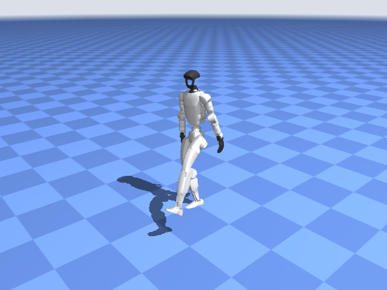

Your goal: Upper body actions

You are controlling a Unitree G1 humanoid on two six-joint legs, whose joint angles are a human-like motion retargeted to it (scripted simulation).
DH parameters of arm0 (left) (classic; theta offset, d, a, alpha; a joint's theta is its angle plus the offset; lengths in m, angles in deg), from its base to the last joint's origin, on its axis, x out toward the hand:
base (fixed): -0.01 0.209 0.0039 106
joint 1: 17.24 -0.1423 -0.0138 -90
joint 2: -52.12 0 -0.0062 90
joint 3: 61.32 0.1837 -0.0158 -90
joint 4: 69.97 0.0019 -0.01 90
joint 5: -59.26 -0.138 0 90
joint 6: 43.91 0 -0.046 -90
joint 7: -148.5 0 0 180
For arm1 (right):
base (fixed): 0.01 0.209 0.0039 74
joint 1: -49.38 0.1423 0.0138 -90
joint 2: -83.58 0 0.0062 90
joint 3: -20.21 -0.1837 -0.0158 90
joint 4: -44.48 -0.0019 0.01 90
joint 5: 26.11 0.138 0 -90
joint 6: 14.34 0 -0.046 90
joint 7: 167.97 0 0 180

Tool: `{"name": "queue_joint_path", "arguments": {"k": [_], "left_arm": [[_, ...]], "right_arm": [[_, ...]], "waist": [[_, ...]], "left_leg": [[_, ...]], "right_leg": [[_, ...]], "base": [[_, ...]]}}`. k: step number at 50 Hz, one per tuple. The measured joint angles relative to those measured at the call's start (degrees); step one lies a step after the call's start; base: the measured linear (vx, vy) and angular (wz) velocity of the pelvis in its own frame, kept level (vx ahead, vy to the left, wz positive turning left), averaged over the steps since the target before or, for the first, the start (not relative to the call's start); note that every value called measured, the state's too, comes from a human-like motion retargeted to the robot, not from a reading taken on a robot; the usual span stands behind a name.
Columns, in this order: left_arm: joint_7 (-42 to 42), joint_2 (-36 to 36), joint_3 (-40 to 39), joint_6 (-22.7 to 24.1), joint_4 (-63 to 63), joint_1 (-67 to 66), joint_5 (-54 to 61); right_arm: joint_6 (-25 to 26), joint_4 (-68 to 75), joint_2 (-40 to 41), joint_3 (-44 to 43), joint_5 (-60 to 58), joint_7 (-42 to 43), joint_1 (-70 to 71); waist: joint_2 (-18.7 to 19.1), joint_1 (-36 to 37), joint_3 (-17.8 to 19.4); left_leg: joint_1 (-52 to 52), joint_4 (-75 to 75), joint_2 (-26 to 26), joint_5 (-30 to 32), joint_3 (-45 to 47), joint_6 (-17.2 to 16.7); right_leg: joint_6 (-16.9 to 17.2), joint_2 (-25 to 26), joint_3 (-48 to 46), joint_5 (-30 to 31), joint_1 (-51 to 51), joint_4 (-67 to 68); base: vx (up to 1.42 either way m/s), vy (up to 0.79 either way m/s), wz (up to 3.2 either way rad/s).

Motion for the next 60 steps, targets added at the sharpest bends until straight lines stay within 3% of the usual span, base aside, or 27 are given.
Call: {"name": "queue_joint_path", "arguments": {"k": [8,11,13,15,21,24,29,38,45,50,52,55,60], "left_arm": [[-1.2,-3.13,0.54,-1.28,-2.46,2.62,1.77],[-1.12,-3.67,1.83,-0.94,-3.98,4.89,1.52],[-1.4,-3.74,2.8,-0.48,-5.33,6.04,1.01],[-1.4,-3.65,4.9,0.04,-7.11,7.55,0.35],[-0.41,-3.03,10.1,1.91,-10.92,10.77,-3.17],[0.02,-3.38,11.36,2.5,-11.63,11.36,-4.86],[0.63,-3.55,10.98,2.88,-10.27,9.29,-4.98],[2.9,-2.76,3.18,-1.19,3.06,2.96,-3.56],[4.01,-2.31,1.32,-1.28,2.87,-0.18,-4.71],[3.68,-2.28,1.89,-1.62,2.45,1.49,-4.56],[3.03,-1.95,2.14,-1.14,1.92,2.81,-3.4],[2.39,-1.58,4.14,0.0,1.27,5.34,-0.65],[3.34,-2.42,9.48,1.85,2.25,9.7,2.52]], "right_arm": [[4.39,4.42,-4.17,-5.0,0.37,2.92,-5.72],[5.8,4.42,-4.84,-7.03,1.41,3.39,-7.23],[5.89,4.42,-4.82,-8.14,2.04,3.81,-8.13],[5.57,4.42,-5.16,-9.36,3.1,3.73,-8.4],[4.58,4.42,-4.68,-10.35,4.73,2.84,-5.03],[2.65,3.58,-3.03,-9.35,6.43,1.54,-1.91],[-0.45,-1.4,-0.06,-6.16,6.85,-2.56,1.54],[-5.52,-10.02,2.16,-0.04,2.04,-5.32,4.02],[-4.46,-5.44,0.49,-1.95,3.37,-3.71,2.35],[-1.8,3.83,-2.58,-5.48,3.53,1.08,-0.35],[-0.52,4.42,-3.21,-6.25,3.94,2.76,-2.48],[1.33,4.42,-3.46,-7.78,4.17,7.98,-5.47],[1.35,4.42,-4.06,-8.29,-0.2,10.31,-7.48]], "waist": [[4.13,-11.97,-12.45],[5.61,-15.49,-15.68],[7.26,-17.13,-17.76],[9.1,-18.35,-19.06],[10.91,-23.75,-21.05],[9.94,-23.98,-19.95],[6.71,-18.47,-16.78],[5.49,-18.8,-17.9],[3.98,-14.64,-19.2],[3.95,-14.32,-21.07],[4.98,-14.91,-20.6],[8.04,-15.63,-18.69],[9.57,-19.43,-14.38]], "left_leg": [[19.48,7.47,-6.12,2.42,-1.31,0.48],[26.74,3.0,-7.94,6.06,0.06,0.38],[31.04,-2.53,-8.53,8.63,0.36,-1.69],[33.88,-7.75,-8.4,4.98,1.6,-3.13],[32.2,-17.23,-8.59,6.02,5.39,-4.11],[29.61,-15.17,-10.2,5.51,-0.27,-2.4],[31.99,-15.0,-11.95,4.21,2.31,-0.47],[32.5,-16.0,-14.39,2.96,3.31,1.9],[33.07,-15.38,-17.14,0.77,4.47,3.74],[31.79,-13.35,-18.89,-0.07,-0.07,4.72],[31.88,-12.33,-18.19,-0.25,-2.64,4.92],[32.74,-10.93,-15.11,-0.35,-6.0,5.2],[33.8,-9.01,-13.57,-0.66,-8.34,6.6]], "right_leg": [[1.45,3.19,-6.68,-0.07,-1.76,-5.05],[2.01,4.52,-8.75,-0.43,-3.05,-6.07],[2.13,6.46,-10.41,-0.38,-4.09,-7.03],[2.38,8.07,-12.69,-0.51,-4.87,-7.73],[3.97,8.12,-18.93,-0.03,-6.23,-10.64],[4.48,7.08,-19.95,1.16,-6.56,-11.64],[4.96,5.2,-17.63,2.95,-5.95,-11.59],[7.35,3.05,-15.21,4.4,-7.23,-11.47],[10.0,0.08,-13.99,4.38,-7.45,-10.29],[11.63,-2.79,-19.47,2.21,-7.04,-5.06],[10.62,-3.6,-21.6,4.24,-8.78,1.85],[6.89,-3.66,-17.68,5.62,-17.68,21.14],[4.22,-6.78,-22.09,2.94,-33.21,23.34]], "base": [[0.16,0.09,0.98],[0.06,0.07,1.04],[0.07,0.1,0.93],[0.08,0.11,0.92],[-0.03,0.14,1.06],[-0.07,0.11,0.13],[0.0,0.11,-0.78],[0.06,0.17,-0.3],[0.12,0.25,-0.24],[0.15,0.28,0.69],[0.14,0.24,0.95],[0.1,0.15,0.69],[-0.08,0.07,0.46]]}}
